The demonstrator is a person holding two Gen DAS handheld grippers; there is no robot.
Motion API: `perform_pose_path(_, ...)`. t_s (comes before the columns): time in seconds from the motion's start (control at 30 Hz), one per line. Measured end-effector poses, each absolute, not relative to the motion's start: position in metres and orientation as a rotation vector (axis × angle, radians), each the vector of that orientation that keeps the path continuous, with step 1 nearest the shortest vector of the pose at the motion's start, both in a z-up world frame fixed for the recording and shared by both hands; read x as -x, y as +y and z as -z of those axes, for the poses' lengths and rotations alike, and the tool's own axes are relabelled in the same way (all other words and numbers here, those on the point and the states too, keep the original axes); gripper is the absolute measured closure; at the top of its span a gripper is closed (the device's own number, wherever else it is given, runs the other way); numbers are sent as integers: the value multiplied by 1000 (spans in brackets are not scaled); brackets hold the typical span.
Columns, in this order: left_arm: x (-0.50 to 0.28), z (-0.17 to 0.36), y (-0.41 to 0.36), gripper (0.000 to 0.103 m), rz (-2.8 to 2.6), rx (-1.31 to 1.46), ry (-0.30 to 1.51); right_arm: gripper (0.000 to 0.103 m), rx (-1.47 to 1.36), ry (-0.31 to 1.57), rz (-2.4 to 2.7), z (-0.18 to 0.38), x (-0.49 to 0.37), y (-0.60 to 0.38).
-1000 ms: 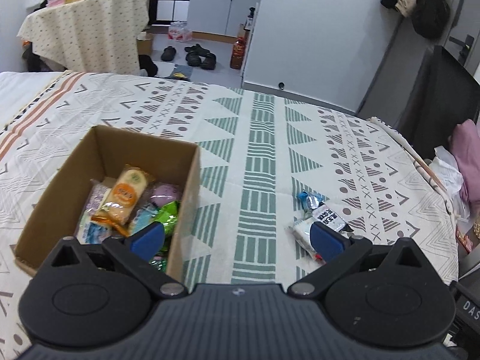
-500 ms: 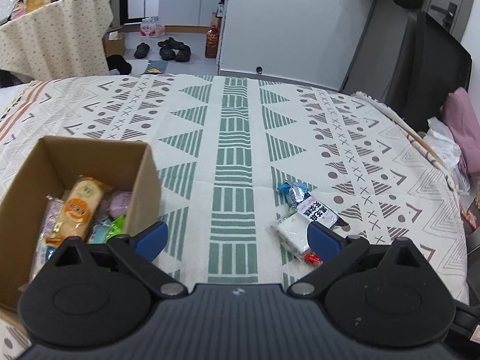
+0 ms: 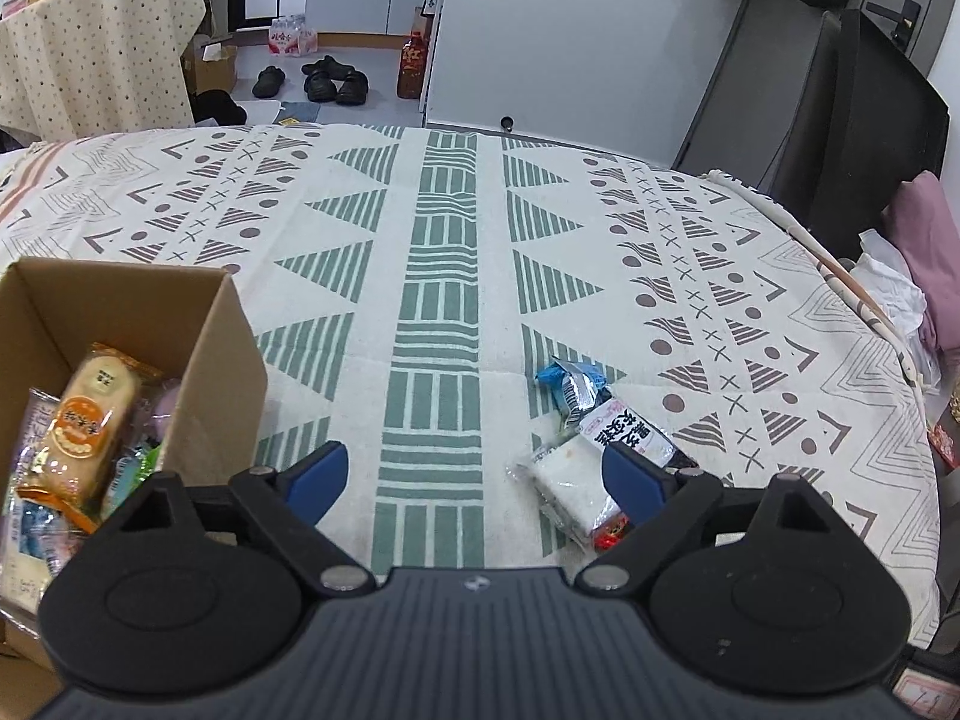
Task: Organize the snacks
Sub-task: 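Grasp the white cake package with the left gripper while the right gripper grasps the clear stick packet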
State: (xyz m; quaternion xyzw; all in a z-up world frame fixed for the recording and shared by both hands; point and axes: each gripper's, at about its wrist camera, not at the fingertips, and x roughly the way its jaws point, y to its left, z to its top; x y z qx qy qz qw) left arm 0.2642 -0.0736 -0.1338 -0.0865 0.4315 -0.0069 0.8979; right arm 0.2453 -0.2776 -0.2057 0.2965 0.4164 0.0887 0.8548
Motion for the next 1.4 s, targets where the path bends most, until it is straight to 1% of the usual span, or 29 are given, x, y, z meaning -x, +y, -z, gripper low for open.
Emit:
perform_pose_path(0.03,-266,135,-74,12,14,181,894,46,-619,878,-186,207,-247,-276)
perform_pose_path(0.07,-268,136,-75,12,15,184,896,53,-612,882,-182,208,-248,-275)
perform_pose_path(0.1,-270,137,-76,13,17,185,899,65,-606,888,-176,209,-248,-275)
perform_pose_path(0.13,-272,138,-77,13,23,186,902,71,-601,897,-166,210,-249,-276)
perform_pose_path(0.17,-274,139,-80,13,29,184,903,79,-598,904,-156,212,-249,-277)
perform_pose_path(0.2,-276,140,-83,13,35,180,903,83,-605,907,-150,213,-250,-279)
perform_pose_path(0.27,-279,142,-89,13,47,172,901,85,-631,905,-145,215,-249,-283)
perform_pose_path(0.63,-293,161,-121,13,142,119,928,85,-630,862,-48,209,-244,-301)
perform_pose_path(0.83,-302,180,-125,13,138,74,962,85,-649,854,25,211,-242,-314)
perform_pose_path(0.9,-305,185,-125,13,132,72,968,83,-645,856,27,211,-243,-313)
perform_pose_path(1.0,-309,190,-126,13,138,74,967,77,-632,850,17,210,-245,-311)
perform_pose_path(1.27,-317,197,-127,13,157,69,943,73,-566,841,4,212,-254,-301)
perform_pose_path(1.33,-317,198,-125,21,164,91,943,74,-562,836,4,212,-255,-301)
perform_pose_path(1.37,-317,198,-124,22,163,99,944,74,-564,833,5,212,-256,-301)
perform_pose_path(1.4,-316,197,-123,27,161,105,943,74,-562,831,4,213,-256,-301)
